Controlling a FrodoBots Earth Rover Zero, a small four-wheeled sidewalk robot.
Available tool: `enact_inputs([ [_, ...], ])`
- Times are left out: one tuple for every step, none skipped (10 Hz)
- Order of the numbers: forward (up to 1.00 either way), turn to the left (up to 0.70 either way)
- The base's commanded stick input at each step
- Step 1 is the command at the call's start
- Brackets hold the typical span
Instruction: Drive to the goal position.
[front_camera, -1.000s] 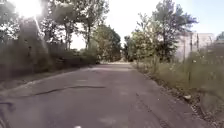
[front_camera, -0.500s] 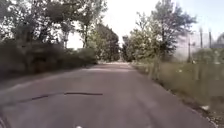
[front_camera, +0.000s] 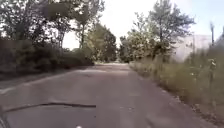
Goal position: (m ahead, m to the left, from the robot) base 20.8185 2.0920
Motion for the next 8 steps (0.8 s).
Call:
enact_inputs([
  [1.0,-0.07],
  [1.0,-0.06],
  [1.0,-0.06],
  [1.0,-0.06],
  [1.0,-0.06],
  [1.0,-0.06],
  [1.0,-0.06],
  [1.0,-0.06],
])
